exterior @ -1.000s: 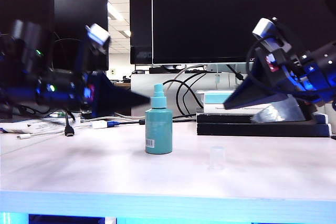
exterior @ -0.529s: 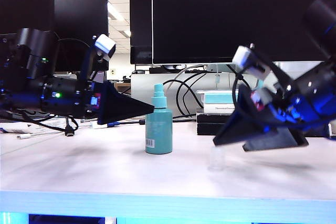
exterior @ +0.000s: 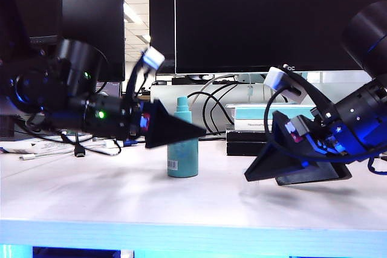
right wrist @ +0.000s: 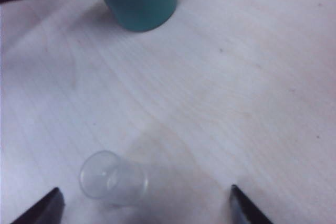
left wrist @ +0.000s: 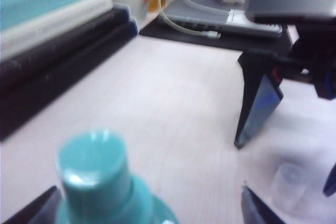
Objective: Pick up the sprayer with the left hand, pick up its lid with the right hand then put the lid on the sprayer.
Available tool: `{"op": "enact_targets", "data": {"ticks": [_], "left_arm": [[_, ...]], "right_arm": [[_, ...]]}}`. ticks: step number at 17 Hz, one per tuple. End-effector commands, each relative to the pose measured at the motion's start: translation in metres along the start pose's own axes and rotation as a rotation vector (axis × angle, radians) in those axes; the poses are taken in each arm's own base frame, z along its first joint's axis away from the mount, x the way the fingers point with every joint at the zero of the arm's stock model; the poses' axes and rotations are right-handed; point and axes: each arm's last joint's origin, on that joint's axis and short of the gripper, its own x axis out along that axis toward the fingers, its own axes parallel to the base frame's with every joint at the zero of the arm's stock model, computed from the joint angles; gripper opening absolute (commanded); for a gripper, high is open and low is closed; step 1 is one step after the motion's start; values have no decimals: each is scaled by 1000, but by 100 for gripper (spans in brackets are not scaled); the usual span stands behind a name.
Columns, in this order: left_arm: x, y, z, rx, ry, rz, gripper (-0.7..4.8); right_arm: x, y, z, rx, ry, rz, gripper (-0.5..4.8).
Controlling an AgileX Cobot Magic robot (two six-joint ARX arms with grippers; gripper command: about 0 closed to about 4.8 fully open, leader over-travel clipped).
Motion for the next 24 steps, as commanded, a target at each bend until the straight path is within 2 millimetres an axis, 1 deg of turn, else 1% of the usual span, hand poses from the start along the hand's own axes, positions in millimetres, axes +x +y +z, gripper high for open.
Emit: {"op": "enact_targets", "data": {"ticks": [1, 5, 6, 7, 8, 9, 11, 12, 13, 14, 16, 20, 24], "left_arm": [[1, 0, -4, -11, 11, 0, 479], [1, 1, -6, -10, 21, 23, 479], [1, 1, -6, -6, 28, 36, 431], [0, 1, -7, 0, 37, 40, 350], [0, 1, -9, -1, 47, 39, 331], [0, 1, -10, -1, 56, 37, 331], [-2, 1, -13, -10, 71, 34, 331], [-2, 1, -14, -11, 78, 33, 331], [-2, 1, -14, -9, 79, 32, 330], [-2, 0, -14, -10, 80, 31, 325], [-2, 0, -14, -11, 80, 31, 252], [-2, 0, -15, -20, 85, 26, 244], [-2, -2, -19, -63, 113, 8, 240]], "right_arm": [[3, 2, 1, -16, -8, 9, 417], [13, 12, 1, -56, -15, 25, 417], [14, 12, -1, -54, -8, 28, 417], [16, 11, -3, -48, 4, 17, 415], [17, 10, -5, -41, 12, 6, 352], [17, 10, -5, -41, 13, 7, 308], [17, 10, -4, -45, 6, 6, 304], [17, 10, -3, -48, -2, 0, 274], [17, 9, -3, -50, -5, -16, 171], [17, 9, -3, -51, -7, -22, 143], [17, 9, -2, -51, -8, -39, 143], [17, 8, 2, -52, -53, -52, 144], [14, 10, 16, -45, -131, -57, 144]]}}
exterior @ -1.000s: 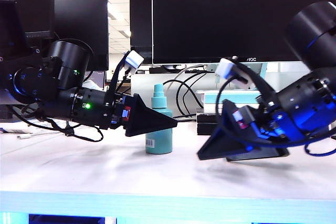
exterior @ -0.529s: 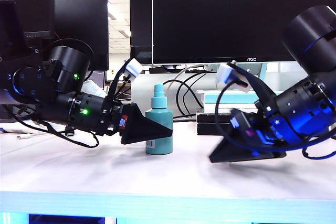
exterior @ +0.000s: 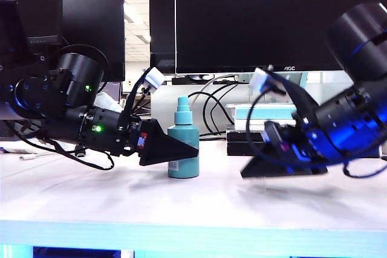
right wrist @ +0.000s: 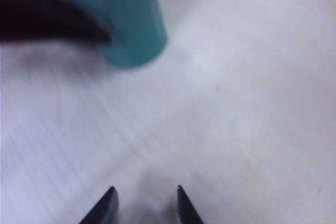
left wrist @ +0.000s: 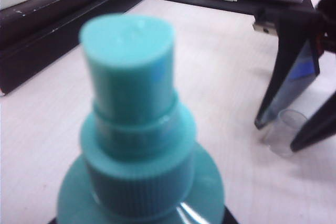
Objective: Pick up the sprayer with the left hand, pick up its lid with the right hand then put the lid on the sprayer.
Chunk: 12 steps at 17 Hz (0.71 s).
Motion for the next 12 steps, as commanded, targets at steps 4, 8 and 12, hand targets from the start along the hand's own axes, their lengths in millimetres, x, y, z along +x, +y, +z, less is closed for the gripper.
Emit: {"op": "enact_targets", "data": {"ticks": [4, 8, 12], "left_arm": [[0, -2, -4, -29, 28, -25, 240], [0, -2, -4, -28, 28, -25, 240], [0, -2, -4, -28, 28, -25, 240]], "right_arm": [[-3, 0, 23, 5, -34, -24, 213], [-3, 1, 17, 28, 27, 6, 256], [-3, 0, 13, 12, 69, -26, 250]]}}
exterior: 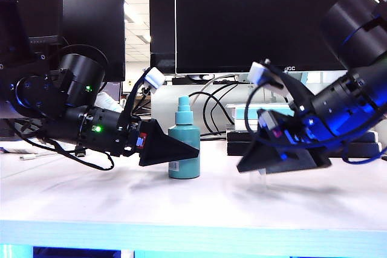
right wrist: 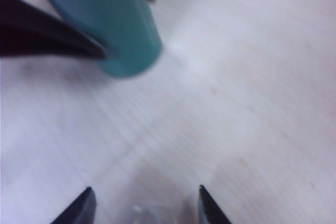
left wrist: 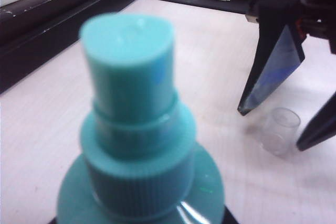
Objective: Pick up the sprayer with the left hand, pick up its lid with the right hand then put the lid on the sprayer.
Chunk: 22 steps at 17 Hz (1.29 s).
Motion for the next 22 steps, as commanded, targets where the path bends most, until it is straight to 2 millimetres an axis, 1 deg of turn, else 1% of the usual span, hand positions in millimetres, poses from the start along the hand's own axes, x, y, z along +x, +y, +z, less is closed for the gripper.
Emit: {"op": "enact_targets", "data": {"ticks": [1, 2, 5, 6, 7, 8, 12, 14, 16, 18, 19, 21, 22], "left_arm": [[0, -2, -4, -33, 22, -4, 240], [0, -2, -4, -33, 22, -4, 240], [0, -2, -4, -33, 22, -4, 240], [0, -2, -4, -33, 22, -4, 240], [0, -2, -4, -33, 22, -4, 240], [0, -2, -4, -33, 22, -5, 240], [0, -2, -4, -37, 24, -7, 238], [0, -3, -5, -51, 34, -10, 232], [0, -4, -7, -70, 39, -33, 230], [0, -6, -9, -84, 42, -60, 211], [0, -6, -9, -88, 44, -61, 211], [0, -6, -11, -92, 45, -66, 211], [1, -7, -11, -94, 30, -101, 211]], "right_arm": [[0, 0, 0, -25, 14, -20, 228], [0, 0, -2, -20, 27, -20, 200], [0, 0, -3, -17, 36, -20, 197], [0, 0, -3, -17, 36, -20, 163], [0, 0, -3, -17, 36, -24, 100], [0, 0, -3, -17, 36, -25, 92], [0, -1, -1, -24, 19, -44, 88], [-1, -2, 6, -37, -27, -50, 84], [-1, -2, 17, -36, -41, -47, 84], [-6, 0, 29, -46, -66, -47, 84], [-10, 1, 35, -53, -86, -47, 84], [-20, 5, 54, -76, -150, -37, 84], [-25, 8, 66, -82, -168, 1, 85]]}}
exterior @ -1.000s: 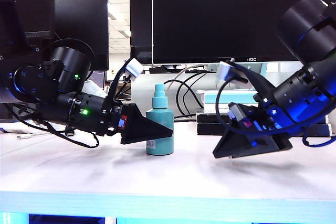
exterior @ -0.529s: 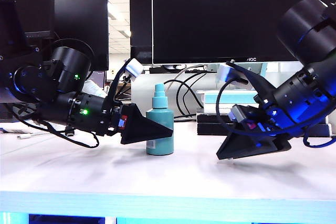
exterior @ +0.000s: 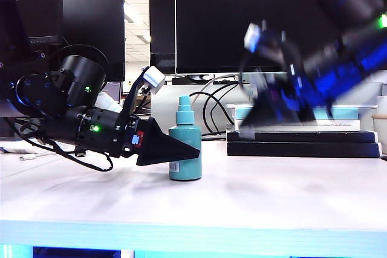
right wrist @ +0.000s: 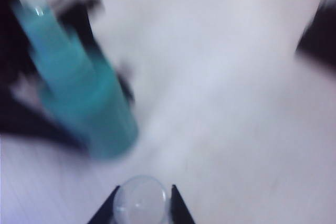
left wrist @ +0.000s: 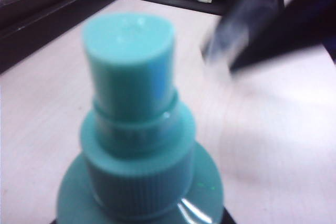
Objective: Pick up the sprayer with the left hand, pick up its lid with the right hand then put the lid on the sprayer.
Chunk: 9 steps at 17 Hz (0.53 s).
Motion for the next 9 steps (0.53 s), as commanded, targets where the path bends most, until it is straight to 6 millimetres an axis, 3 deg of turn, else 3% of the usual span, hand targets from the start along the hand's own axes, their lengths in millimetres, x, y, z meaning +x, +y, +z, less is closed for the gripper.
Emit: {"op": "enact_targets", "data": {"ticks": [1, 5, 9], "left_arm": [[2, -5, -9, -65, 16, -64, 211], [11, -12, -9, -62, 19, -104, 211], [24, -21, -6, -9, 22, -144, 212]], "right_arm": [[-8, 4, 31, -8, -60, 70, 85], [-11, 7, 64, 10, -50, 189, 85], [-12, 9, 72, 16, -35, 230, 85]]}}
